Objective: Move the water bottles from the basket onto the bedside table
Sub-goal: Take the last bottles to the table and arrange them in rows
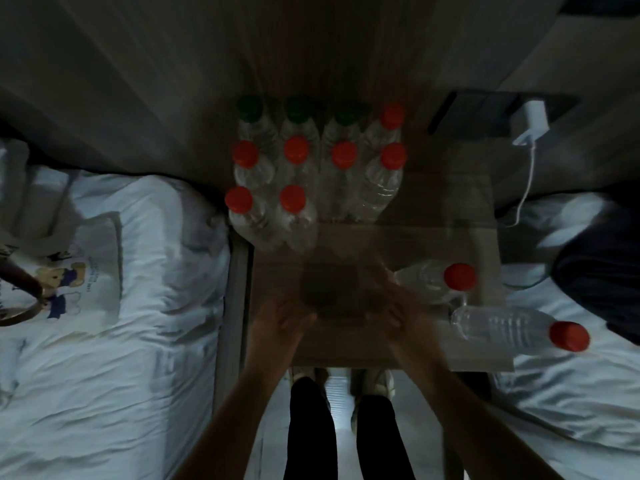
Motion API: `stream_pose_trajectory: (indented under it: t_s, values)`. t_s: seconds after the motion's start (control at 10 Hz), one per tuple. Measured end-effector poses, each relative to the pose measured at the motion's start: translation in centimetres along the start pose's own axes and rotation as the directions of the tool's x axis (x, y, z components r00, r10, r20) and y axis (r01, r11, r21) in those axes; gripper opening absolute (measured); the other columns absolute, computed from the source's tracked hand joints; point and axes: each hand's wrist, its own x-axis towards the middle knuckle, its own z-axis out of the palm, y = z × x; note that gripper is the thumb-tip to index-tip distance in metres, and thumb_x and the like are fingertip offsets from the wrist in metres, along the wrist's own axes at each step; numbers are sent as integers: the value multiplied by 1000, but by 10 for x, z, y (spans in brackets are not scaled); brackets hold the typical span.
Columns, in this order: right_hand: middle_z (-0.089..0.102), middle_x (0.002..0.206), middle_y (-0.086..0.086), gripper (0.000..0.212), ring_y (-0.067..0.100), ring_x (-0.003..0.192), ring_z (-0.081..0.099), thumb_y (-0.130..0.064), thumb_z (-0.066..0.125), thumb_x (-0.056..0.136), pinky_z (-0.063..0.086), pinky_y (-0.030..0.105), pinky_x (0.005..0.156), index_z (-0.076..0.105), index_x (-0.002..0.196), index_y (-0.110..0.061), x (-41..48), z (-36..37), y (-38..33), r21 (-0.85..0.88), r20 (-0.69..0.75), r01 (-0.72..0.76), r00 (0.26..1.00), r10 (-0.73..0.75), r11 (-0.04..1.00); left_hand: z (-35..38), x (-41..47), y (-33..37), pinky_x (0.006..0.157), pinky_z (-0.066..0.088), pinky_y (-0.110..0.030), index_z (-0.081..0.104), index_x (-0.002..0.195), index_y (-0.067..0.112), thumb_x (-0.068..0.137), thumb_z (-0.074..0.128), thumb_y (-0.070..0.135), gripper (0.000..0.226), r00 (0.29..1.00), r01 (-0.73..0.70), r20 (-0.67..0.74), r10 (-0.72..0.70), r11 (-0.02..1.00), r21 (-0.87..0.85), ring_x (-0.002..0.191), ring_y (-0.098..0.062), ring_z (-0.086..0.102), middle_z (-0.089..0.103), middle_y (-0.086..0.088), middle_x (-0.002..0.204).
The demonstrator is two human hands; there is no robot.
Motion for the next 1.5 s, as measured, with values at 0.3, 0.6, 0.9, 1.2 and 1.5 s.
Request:
stream_pose_trajectory:
  t_s: [0.3,0.6,0.9,1.2,1.5]
  values:
    - [57,91,29,23,21,71,54,5,56,88,41,10,61,54,111,9,-32,-69,46,18,-29,-146,989,147,989,71,-40,16,69,49,-22,61,104,31,81,72,20,29,997,-52,52,48,996,76,82,-5,67,69,11,86]
    - [60,97,-5,21,10,89,56,-22,63,88,39,21,75,61,109,-16,-39,-104,85,-242,-129,-178,980,150,954,132,-29,37,75,42,-16,56,118,30,75,73,33,46,991,-134,39,129,977,167,94,-1,58,59,18,104]
    - [57,74,-14,30,-15,61,55,-16,74,77,39,3,50,49,89,-28,-37,-131,92,-45,-374,-84,925,62,995,166,-13,50,93,49,-26,48,123,35,68,78,40,63,975,-220,3,221,971,96,109,-5,60,63,14,118]
    - [60,77,-4,22,-7,64,56,-24,72,78,39,2,54,58,91,-12,-12,-139,114,-117,-260,-25,966,-6,993,178,-3,55,88,46,-25,46,125,30,69,78,36,64,965,-253,-31,259,959,129,106,-8,59,63,7,119]
    - [59,88,-13,29,6,83,59,-29,67,83,41,16,70,53,108,-22,-2,-110,76,-61,-164,-7,987,-3,998,146,-17,32,84,51,-29,53,117,25,66,71,46,58,960,-194,-172,219,969,149,96,-11,63,67,3,108]
